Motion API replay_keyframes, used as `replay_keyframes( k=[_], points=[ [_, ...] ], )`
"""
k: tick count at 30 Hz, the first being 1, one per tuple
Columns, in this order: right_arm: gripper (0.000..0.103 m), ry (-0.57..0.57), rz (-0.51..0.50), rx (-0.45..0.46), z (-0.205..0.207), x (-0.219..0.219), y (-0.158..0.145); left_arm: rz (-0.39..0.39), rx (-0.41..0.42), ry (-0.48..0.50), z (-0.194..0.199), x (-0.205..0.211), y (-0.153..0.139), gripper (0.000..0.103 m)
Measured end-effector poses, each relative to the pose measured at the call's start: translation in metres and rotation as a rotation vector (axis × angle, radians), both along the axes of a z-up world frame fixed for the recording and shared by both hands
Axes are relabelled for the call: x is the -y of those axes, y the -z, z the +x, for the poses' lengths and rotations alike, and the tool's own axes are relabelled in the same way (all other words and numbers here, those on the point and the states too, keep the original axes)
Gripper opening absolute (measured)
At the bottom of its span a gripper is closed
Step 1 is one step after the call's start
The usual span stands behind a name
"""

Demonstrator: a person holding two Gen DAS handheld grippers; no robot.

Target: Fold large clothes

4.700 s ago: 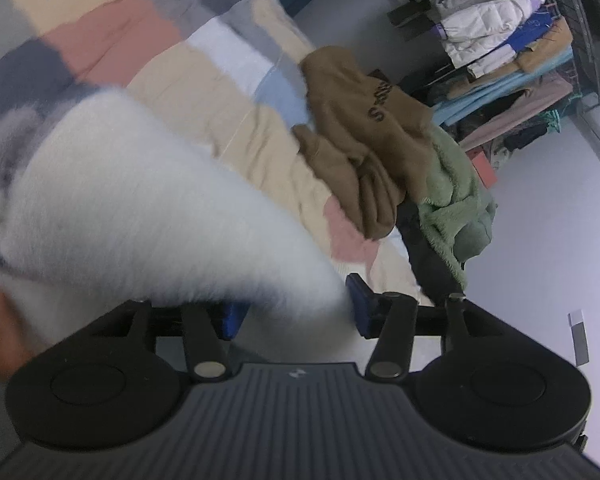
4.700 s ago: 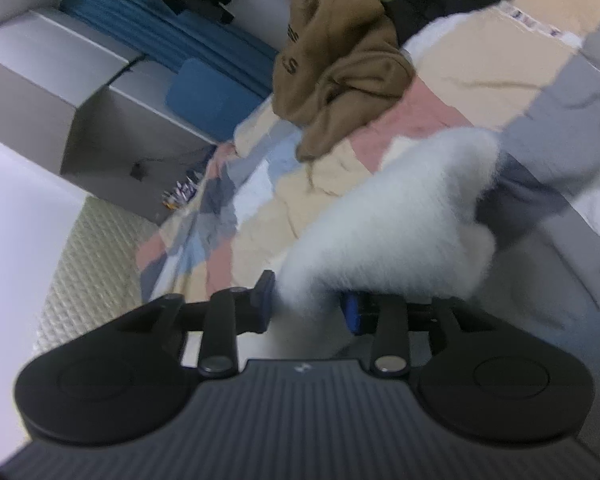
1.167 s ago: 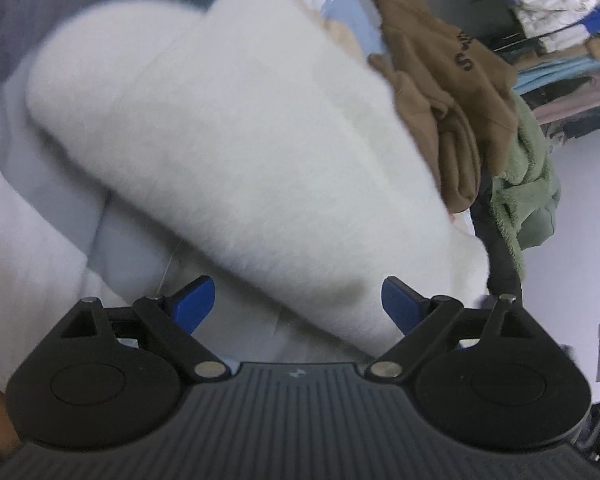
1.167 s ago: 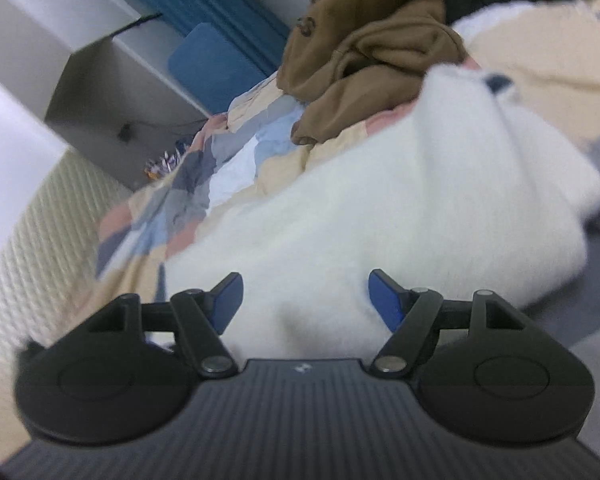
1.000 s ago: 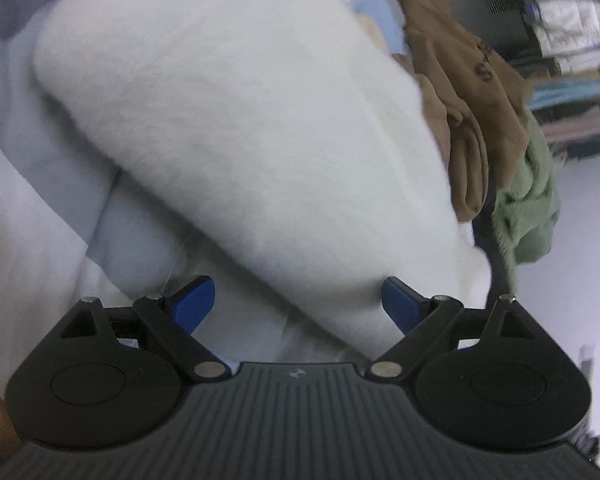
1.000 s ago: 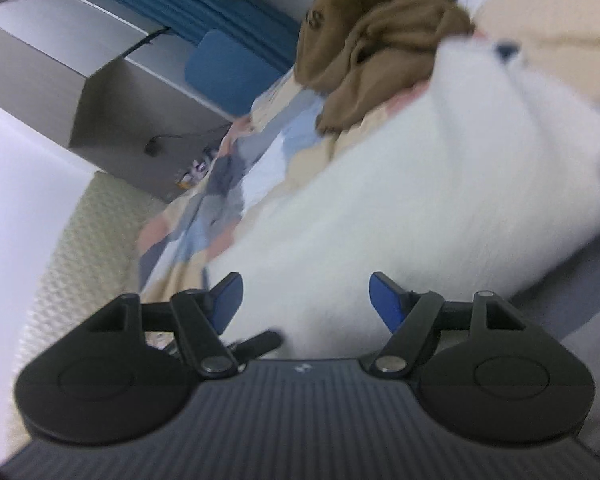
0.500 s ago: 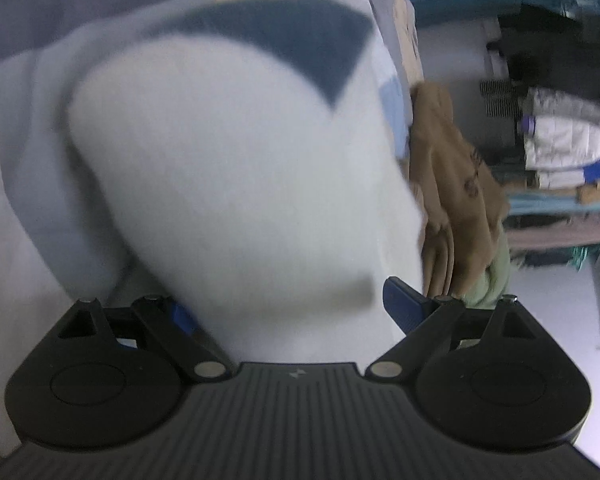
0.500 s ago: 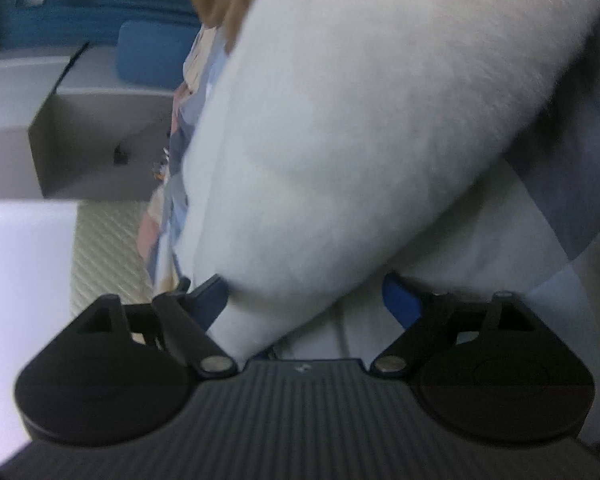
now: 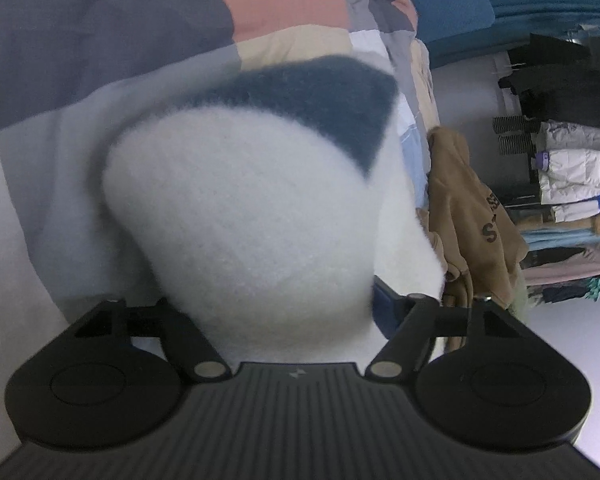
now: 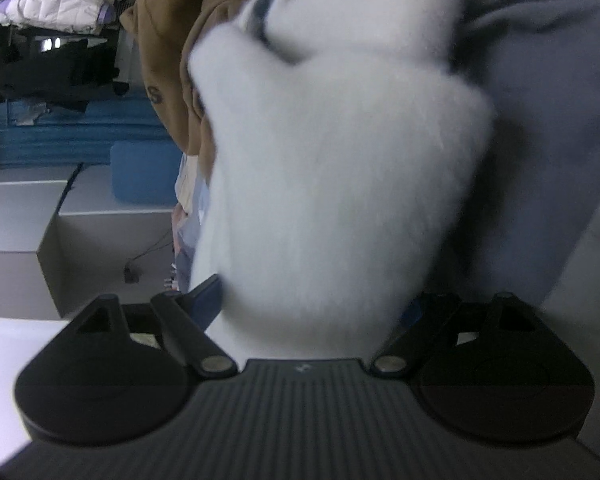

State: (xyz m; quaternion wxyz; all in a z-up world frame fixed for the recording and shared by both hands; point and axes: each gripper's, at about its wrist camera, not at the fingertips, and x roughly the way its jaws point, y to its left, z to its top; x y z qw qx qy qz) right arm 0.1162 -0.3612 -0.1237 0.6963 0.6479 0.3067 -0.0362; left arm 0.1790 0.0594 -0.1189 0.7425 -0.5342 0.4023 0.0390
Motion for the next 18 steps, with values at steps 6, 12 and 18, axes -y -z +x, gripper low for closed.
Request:
replay_keyframes(
  k=[6, 12, 18],
  points=[
    [0.082, -0.010, -0.039, 0.026, 0.011, 0.000, 0.003, 0.051, 0.027, 0.016, 0.001, 0.002, -0.007, 0.060],
    [0.055, -0.053, -0.164, 0.060, 0.002, 0.005, -0.013, 0.094, 0.062, 0.035, -0.004, 0.004, -0.018, 0.050],
    [0.045, -0.082, -0.275, 0.136, 0.009, 0.002, -0.039, 0.113, 0.099, 0.038, -0.018, 0.008, -0.033, 0.045]
  ],
)
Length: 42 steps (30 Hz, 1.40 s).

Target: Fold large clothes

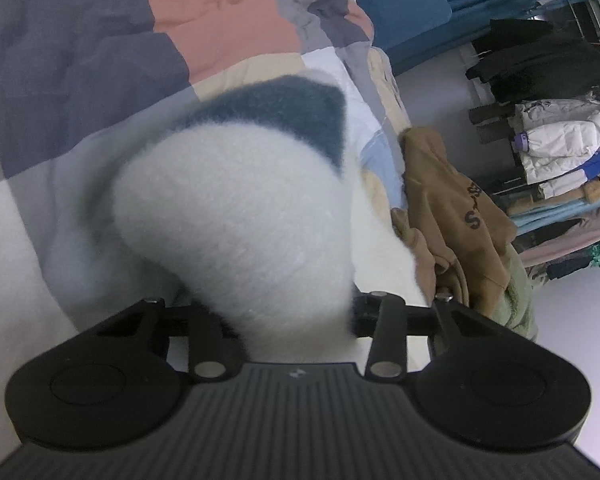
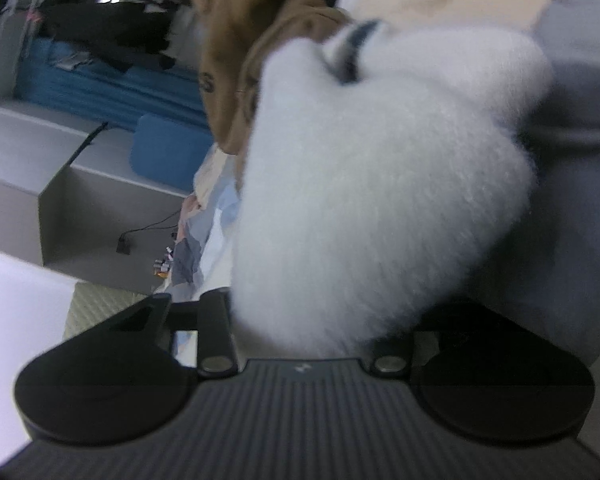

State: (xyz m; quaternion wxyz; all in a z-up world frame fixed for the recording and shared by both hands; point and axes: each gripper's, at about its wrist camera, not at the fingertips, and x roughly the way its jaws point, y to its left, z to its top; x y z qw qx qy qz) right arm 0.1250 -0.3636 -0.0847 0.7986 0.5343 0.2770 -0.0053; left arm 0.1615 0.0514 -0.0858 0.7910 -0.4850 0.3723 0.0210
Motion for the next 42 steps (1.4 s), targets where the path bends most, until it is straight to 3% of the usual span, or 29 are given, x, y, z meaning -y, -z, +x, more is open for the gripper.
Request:
replay_keyframes(
  k=[6, 14, 24, 29, 35, 42],
  points=[
    [0.043, -0.026, -0.088, 0.068, -0.018, 0.008, -0.027, 0.009, 0.036, 0.046, -0.021, 0.007, -0.026, 0.045],
    [0.043, -0.029, -0.104, 0.147, -0.032, 0.048, -0.086, -0.047, 0.109, 0.122, -0.035, 0.034, -0.072, 0.045],
    [0.043, 0.039, -0.156, 0.295, -0.033, 0.138, -0.191, -0.036, 0.291, 0.251, 0.009, 0.135, -0.185, 0.045],
    [0.043, 0.121, -0.189, 0.358, -0.023, 0.194, -0.222, -0.053, 0.354, 0.323, 0.046, 0.210, -0.217, 0.045],
    [0.043, 0.209, -0.212, 0.366, -0.005, 0.258, -0.205, -0.044, 0.367, 0.410, 0.090, 0.299, -0.205, 0.045],
    [0.043, 0.248, -0.189, 0.296, 0.018, 0.309, -0.134, -0.004, 0.306, 0.501, 0.134, 0.370, -0.131, 0.045]
  ],
)
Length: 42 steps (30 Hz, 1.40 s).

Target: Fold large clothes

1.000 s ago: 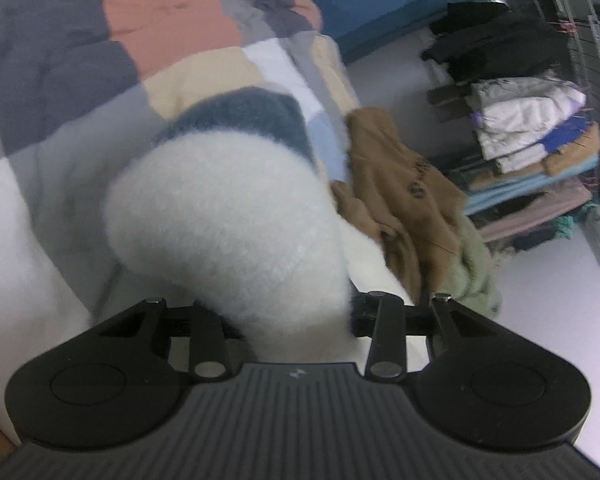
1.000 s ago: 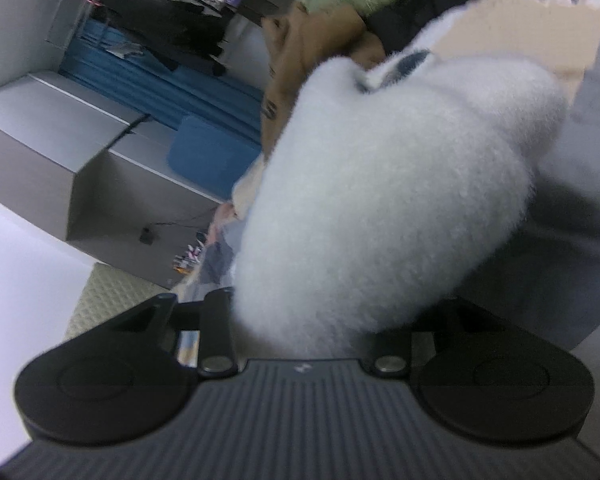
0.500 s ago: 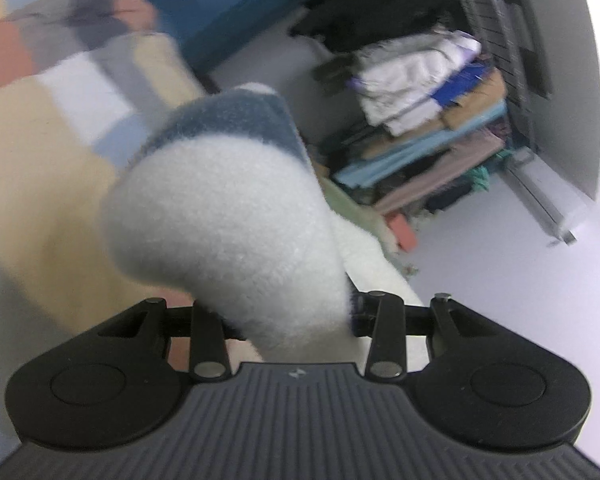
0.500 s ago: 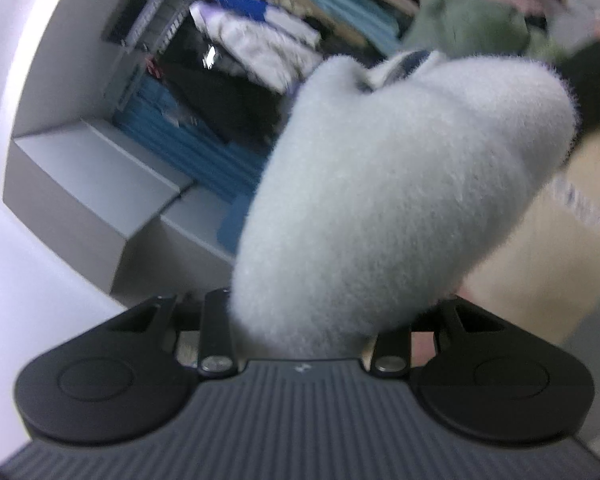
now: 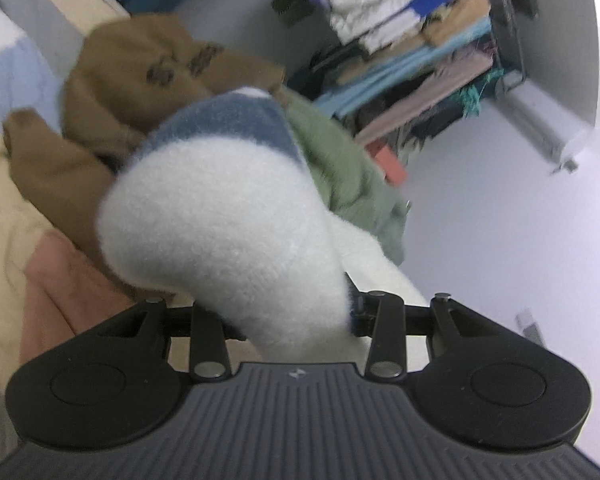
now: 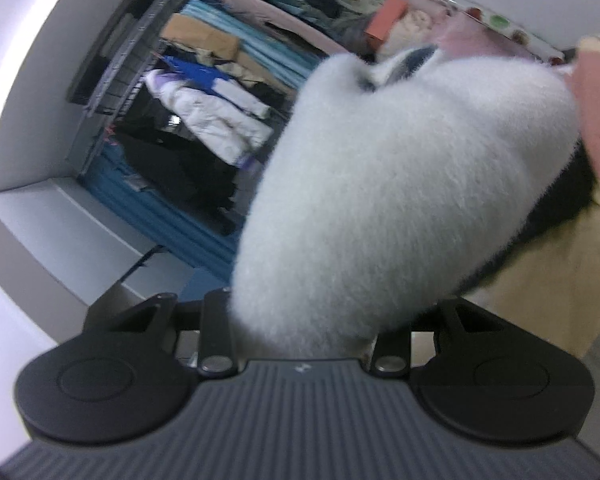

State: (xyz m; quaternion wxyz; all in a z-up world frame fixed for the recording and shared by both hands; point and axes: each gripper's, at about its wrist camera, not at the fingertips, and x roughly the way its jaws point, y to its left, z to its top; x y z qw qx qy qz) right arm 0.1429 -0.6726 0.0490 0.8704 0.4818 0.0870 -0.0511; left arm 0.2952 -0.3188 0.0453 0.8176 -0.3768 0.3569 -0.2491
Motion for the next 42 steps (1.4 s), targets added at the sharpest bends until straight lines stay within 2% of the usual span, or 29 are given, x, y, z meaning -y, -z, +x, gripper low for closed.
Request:
replay_keyframes(
  k=[7, 11, 15, 18, 20, 24, 26, 28, 31, 37, 42],
  points=[
    [0.043, -0.015, 0.052, -0.072, -0.006, 0.013, 0.083, 0.025, -0.050, 0.035, 0.016, 0.010, 0.088, 0.045],
    [0.043, -0.034, 0.084, -0.113, -0.015, 0.008, 0.123, 0.042, -0.020, 0.058, 0.013, 0.002, 0.124, 0.045],
    [0.044, -0.039, 0.149, -0.159, -0.026, 0.004, 0.162, 0.073, -0.038, 0.079, 0.010, -0.005, 0.155, 0.046],
    [0.045, -0.047, 0.167, -0.120, -0.033, 0.001, 0.172, 0.056, -0.066, 0.069, 0.007, -0.010, 0.173, 0.048],
    [0.046, -0.043, 0.156, -0.115, -0.033, -0.002, 0.172, 0.052, -0.056, 0.063, 0.006, -0.010, 0.177, 0.048],
    [0.046, -0.040, 0.173, -0.118, -0.031, 0.001, 0.172, 0.077, -0.050, 0.067, 0.003, -0.009, 0.170, 0.049],
    [0.049, -0.038, 0.186, -0.127, -0.033, 0.002, 0.174, 0.089, -0.064, 0.075, 0.000, -0.010, 0.166, 0.056],
    [0.056, -0.027, 0.211, -0.145, -0.037, 0.001, 0.175, 0.110, -0.085, 0.093, -0.004, -0.010, 0.162, 0.069],
    [0.064, -0.010, 0.209, -0.199, -0.047, -0.006, 0.166, 0.192, -0.048, 0.105, -0.019, -0.015, 0.149, 0.080],
    [0.065, -0.002, 0.075, -0.279, -0.086, -0.029, 0.134, 0.344, 0.030, 0.130, -0.060, -0.031, 0.106, 0.083],
    [0.065, 0.014, -0.087, -0.286, -0.117, -0.051, 0.082, 0.420, 0.141, 0.141, -0.101, -0.045, 0.045, 0.083]
  ],
)
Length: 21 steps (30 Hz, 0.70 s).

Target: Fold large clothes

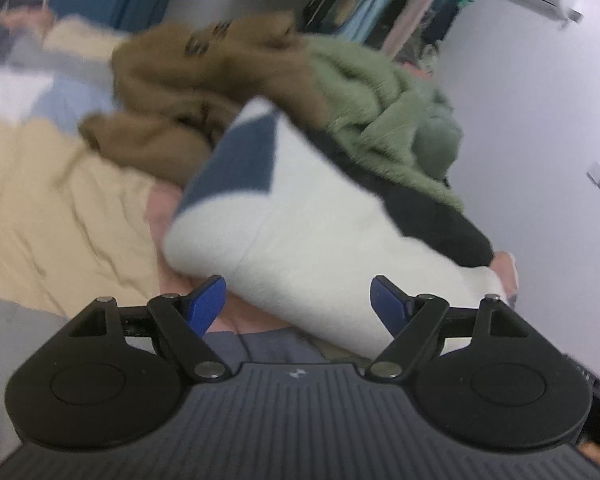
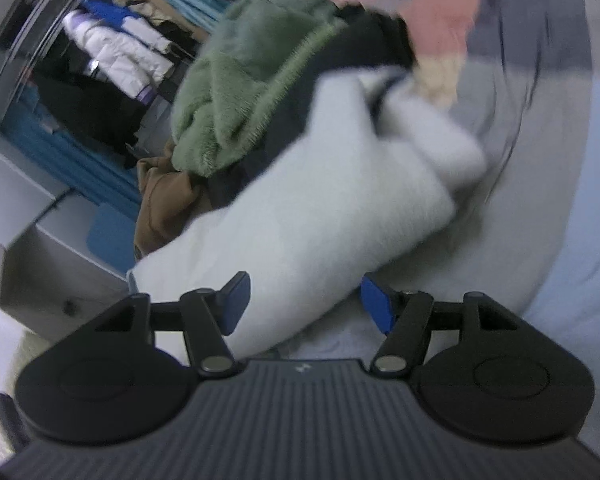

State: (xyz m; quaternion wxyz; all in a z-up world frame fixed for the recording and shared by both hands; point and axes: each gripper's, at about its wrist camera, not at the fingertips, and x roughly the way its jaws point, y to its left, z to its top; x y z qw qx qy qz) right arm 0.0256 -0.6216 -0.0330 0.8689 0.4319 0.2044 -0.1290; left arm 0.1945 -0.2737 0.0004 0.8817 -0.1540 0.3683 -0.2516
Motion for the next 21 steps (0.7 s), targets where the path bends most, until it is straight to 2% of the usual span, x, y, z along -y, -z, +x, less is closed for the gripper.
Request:
replay_keyframes(
  k=[2, 6, 12, 16, 21],
  points=[
    [0.065, -0.010, -0.042, 0.030, -0.013, -0.010, -0.022, 0.018, 0.053, 0.016, -0.018, -0.005, -0.027, 0.083],
    [0.065, -0.043, -0.208, 0.082, -0.031, -0.040, -0.082, 0.037, 0.160, 0.039, -0.058, -0.020, -0.078, 0.083],
    [0.065, -0.103, -0.412, 0.165, -0.057, -0.093, -0.156, 0.049, 0.264, 0.082, -0.114, -0.046, -0.128, 0.083],
    [0.065, -0.111, -0.501, 0.188, -0.075, -0.126, -0.179, 0.051, 0.332, 0.100, -0.145, -0.065, -0.147, 0.083],
    [0.065, -0.140, -0.571, 0.178, -0.089, -0.163, -0.182, 0.058, 0.403, 0.093, -0.177, -0.086, -0.163, 0.083]
  ],
)
